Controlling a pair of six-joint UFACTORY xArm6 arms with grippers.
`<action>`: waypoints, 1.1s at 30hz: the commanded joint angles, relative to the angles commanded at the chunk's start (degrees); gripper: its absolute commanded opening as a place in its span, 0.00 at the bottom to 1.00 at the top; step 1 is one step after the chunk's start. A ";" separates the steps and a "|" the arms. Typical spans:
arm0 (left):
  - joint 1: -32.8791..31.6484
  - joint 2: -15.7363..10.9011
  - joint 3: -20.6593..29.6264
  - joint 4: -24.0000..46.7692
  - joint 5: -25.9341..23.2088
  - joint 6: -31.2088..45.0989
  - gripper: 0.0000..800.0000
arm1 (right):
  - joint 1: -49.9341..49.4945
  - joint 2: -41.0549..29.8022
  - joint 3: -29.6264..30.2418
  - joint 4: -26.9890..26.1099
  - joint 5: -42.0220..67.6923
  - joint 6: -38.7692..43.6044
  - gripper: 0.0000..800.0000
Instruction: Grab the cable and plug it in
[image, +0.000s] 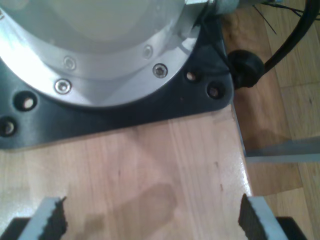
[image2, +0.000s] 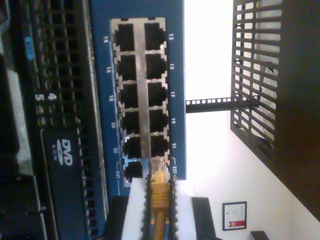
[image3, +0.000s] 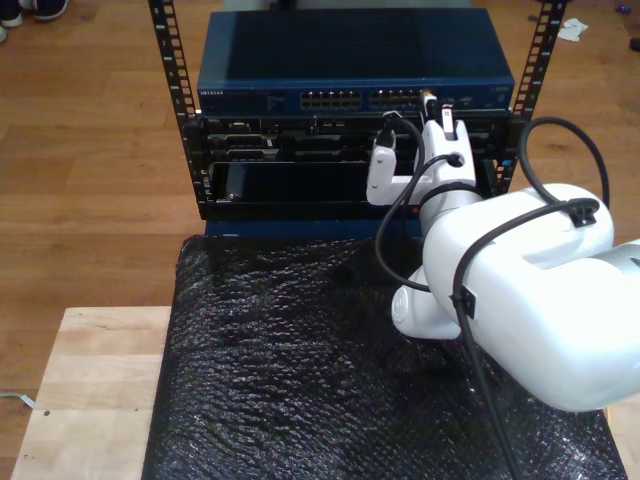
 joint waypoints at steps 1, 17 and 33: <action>0.00 0.00 0.00 0.00 0.00 0.00 1.00 | 0.00 0.00 -0.09 0.00 0.00 0.00 0.00; 0.00 0.00 0.00 0.00 0.00 0.00 1.00 | 0.00 1.23 -2.02 0.00 1.49 -0.09 0.00; 0.00 0.00 0.00 0.00 0.00 0.00 1.00 | -0.26 1.67 -2.81 0.09 1.93 0.35 0.03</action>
